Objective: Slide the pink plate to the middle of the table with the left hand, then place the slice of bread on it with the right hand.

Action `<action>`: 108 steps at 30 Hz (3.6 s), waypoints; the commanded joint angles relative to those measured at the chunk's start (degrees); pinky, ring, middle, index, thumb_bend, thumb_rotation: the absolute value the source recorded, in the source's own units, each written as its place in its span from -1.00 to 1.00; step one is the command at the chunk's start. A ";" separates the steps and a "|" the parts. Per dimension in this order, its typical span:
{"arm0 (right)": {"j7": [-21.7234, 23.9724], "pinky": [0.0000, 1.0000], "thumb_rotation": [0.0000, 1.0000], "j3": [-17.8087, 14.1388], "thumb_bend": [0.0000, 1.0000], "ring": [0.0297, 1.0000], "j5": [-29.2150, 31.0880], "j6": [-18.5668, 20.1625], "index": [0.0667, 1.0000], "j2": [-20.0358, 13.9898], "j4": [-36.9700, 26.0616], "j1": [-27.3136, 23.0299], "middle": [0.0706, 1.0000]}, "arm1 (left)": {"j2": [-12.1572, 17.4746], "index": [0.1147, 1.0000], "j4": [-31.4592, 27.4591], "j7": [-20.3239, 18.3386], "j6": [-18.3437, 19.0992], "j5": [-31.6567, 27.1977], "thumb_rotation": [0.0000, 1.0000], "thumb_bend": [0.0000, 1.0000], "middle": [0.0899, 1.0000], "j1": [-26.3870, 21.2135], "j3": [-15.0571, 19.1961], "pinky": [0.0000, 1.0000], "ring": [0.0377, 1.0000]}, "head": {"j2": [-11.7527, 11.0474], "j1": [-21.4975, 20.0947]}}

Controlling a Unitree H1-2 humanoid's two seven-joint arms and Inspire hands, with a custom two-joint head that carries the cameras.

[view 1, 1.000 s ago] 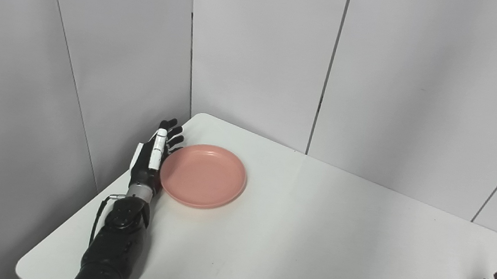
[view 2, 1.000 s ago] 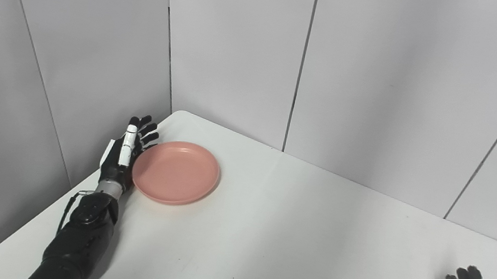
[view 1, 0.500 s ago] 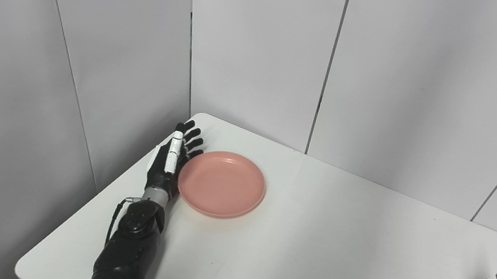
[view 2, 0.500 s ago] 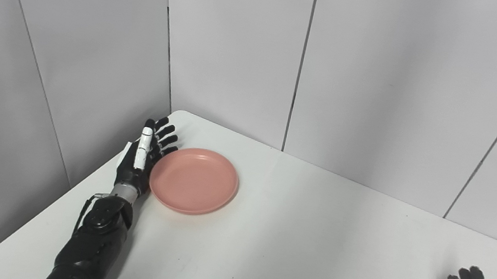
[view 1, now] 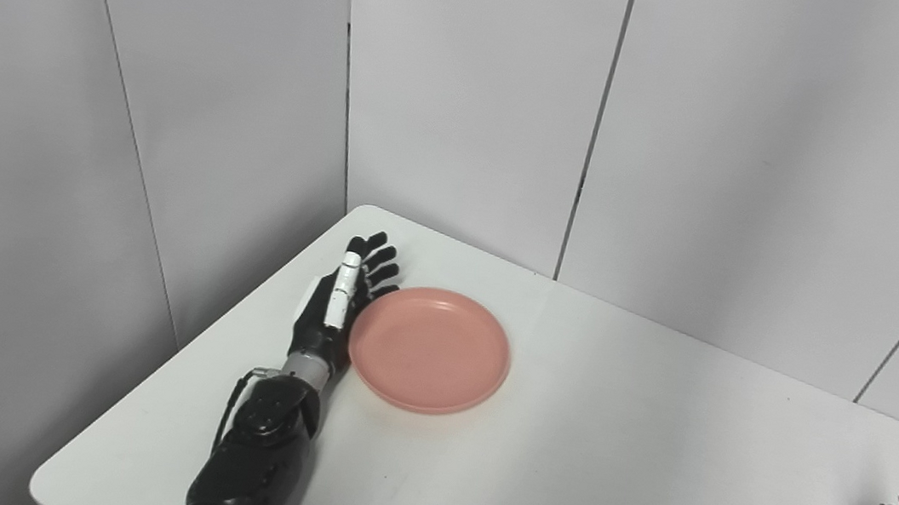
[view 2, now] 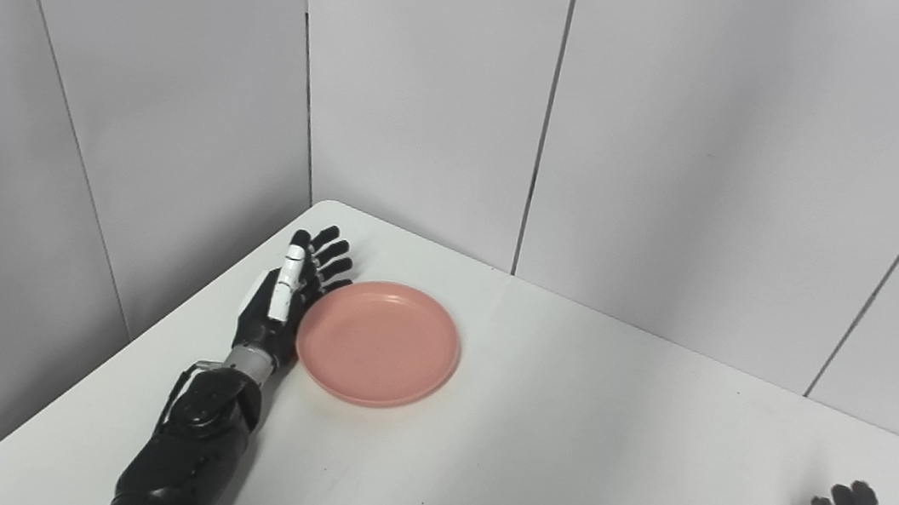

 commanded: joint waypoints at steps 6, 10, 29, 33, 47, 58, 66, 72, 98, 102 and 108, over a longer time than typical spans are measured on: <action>-0.14 1.00 0.77 -0.25 0.06 1.00 0.00 -0.30 1.00 -0.24 -1.79 -1.56 1.00 | -0.81 0.75 0.26 -1.40 -0.97 0.55 1.00 0.55 0.82 -1.02 -1.29 0.54 0.74 | 0.19 -0.28; -0.30 1.00 0.79 -0.17 0.04 1.00 -0.20 -0.28 1.00 -0.17 -2.14 -1.50 1.00 | -2.12 0.71 -0.47 -0.76 0.10 0.53 1.00 0.52 0.82 -1.07 -1.34 0.52 0.72 | 0.37 -0.58; -0.72 1.00 0.77 0.01 0.07 1.00 -0.15 0.36 1.00 0.04 -3.58 -1.21 1.00 | -7.48 0.73 -3.87 1.16 2.84 2.30 1.00 0.55 0.77 0.07 -4.06 0.70 0.77 | 1.11 -1.97; -0.84 1.00 0.76 0.00 0.11 1.00 -0.27 0.31 1.00 0.11 -3.72 -1.21 1.00 | -8.33 0.75 -5.11 1.15 3.29 2.87 1.00 0.53 0.79 0.63 -4.74 0.72 0.79 | 1.35 -2.19; -1.09 1.00 0.82 0.59 0.00 1.00 -0.39 1.09 1.00 0.57 -5.64 -0.66 1.00 | -12.59 0.78 -7.58 1.86 3.13 4.03 1.00 0.53 0.80 2.09 -6.42 0.65 0.75 | 2.47 -5.79; -2.25 1.00 0.83 1.34 0.09 1.00 -1.43 2.61 1.00 1.85 -7.64 0.06 1.00 | -14.42 0.77 -11.15 1.15 4.18 4.72 1.00 0.53 0.80 4.41 -8.78 0.70 0.76 | 5.35 -14.51; -4.37 1.00 0.83 2.49 0.23 0.99 -5.84 2.57 1.00 2.95 -7.18 0.38 1.00 | -14.74 0.76 -14.80 -0.07 6.44 3.60 1.00 0.52 0.81 5.87 -9.93 0.68 0.77 | 7.64 -21.83; -5.71 1.00 0.76 2.85 0.31 0.94 -6.50 3.76 0.95 4.48 -7.63 0.31 0.95 | -14.86 0.77 -16.34 -1.44 8.32 3.12 1.00 0.51 0.82 6.62 -10.52 0.72 0.78 | 9.18 -26.12; -6.86 1.00 0.83 5.71 0.24 0.98 -9.74 7.81 0.98 6.95 -10.67 -0.17 0.98 | -16.44 0.81 -22.56 -5.26 13.87 2.71 1.00 0.45 0.86 9.73 -13.92 0.79 0.82 | 13.82 -39.64; -6.77 1.00 0.81 5.98 0.24 0.98 -9.83 7.21 0.96 7.11 -10.30 -0.11 0.97 | -16.74 0.83 -23.18 -6.28 13.63 2.18 1.00 0.43 0.89 10.25 -14.56 0.88 0.86 | 13.89 -40.15; -6.71 1.00 0.82 6.26 0.24 0.98 -10.12 7.30 0.95 6.87 -10.36 0.03 0.96 | -17.73 0.82 -23.36 -6.28 12.68 2.42 1.00 0.45 0.89 10.77 -15.01 0.90 0.88 | 13.92 -40.00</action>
